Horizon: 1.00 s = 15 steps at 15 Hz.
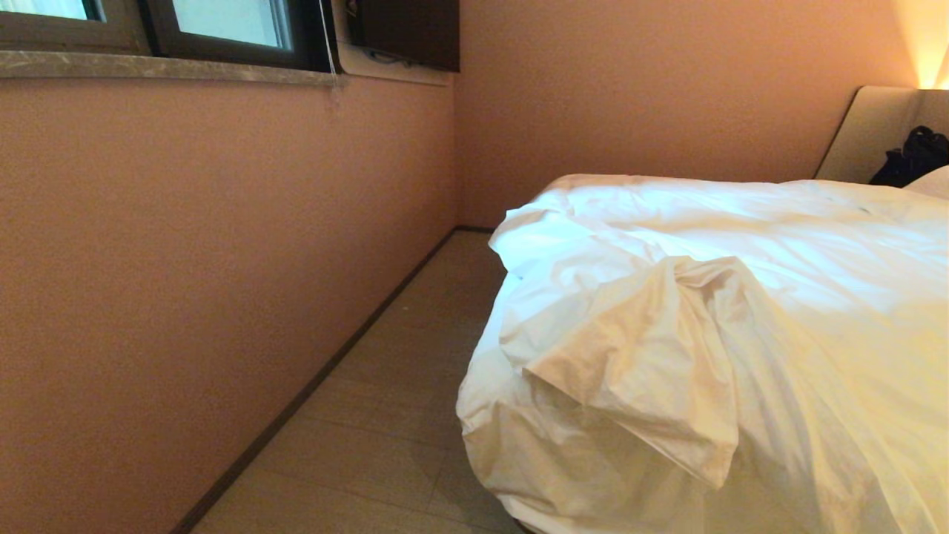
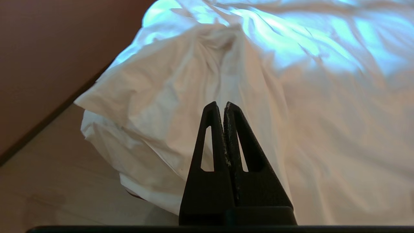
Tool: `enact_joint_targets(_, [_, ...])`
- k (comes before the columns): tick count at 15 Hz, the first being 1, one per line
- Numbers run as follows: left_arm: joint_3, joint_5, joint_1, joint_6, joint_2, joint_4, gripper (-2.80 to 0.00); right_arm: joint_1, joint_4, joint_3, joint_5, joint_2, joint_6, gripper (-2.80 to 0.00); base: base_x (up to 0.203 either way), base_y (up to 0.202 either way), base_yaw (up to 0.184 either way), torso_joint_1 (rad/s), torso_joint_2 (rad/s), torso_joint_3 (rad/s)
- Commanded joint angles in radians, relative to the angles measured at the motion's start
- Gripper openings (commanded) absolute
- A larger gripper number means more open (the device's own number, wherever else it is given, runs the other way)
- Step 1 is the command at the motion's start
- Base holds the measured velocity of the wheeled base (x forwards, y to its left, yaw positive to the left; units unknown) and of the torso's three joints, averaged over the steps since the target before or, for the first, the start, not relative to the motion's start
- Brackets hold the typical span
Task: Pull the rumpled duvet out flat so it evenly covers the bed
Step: Flatten the corners of the folded blanket
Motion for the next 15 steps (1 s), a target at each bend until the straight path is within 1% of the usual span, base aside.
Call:
enact_joint_targets(1, [0.0,0.0,0.0,0.0,0.0,0.0,-2.8,-0.001,-0.013,0.082,-0.046,-0.08,0.031,-2.8,0.0,0.0,0.0,0.0,0.0,0.0])
enact_joint_targets(4, [0.0,0.0,0.0,0.0,0.0,0.0,-2.8,0.0,-0.06,0.202,-0.046,-0.181,0.034,-2.8,0.0,0.0,0.0,0.0,0.0,0.0])
enact_joint_targets(7, [0.0,0.0,0.0,0.0,0.0,0.0,-2.8,0.0,-0.072,0.271,-0.045,-0.247,0.046,-2.8,0.0,0.0,0.0,0.0,0.0,0.0])
enact_joint_targets(11, [0.0,0.0,0.0,0.0,0.0,0.0,-2.8,-0.001,-0.067,0.334,-0.047,-0.363,0.079,-2.8,0.0,0.0,0.0,0.0,0.0,0.0])
enact_joint_targets(15, [0.0,0.0,0.0,0.0,0.0,0.0,-2.8,-0.019,-0.063,0.391,-0.051,-0.445,0.083,-2.8,0.0,0.0,0.0,0.0,0.0,0.0])
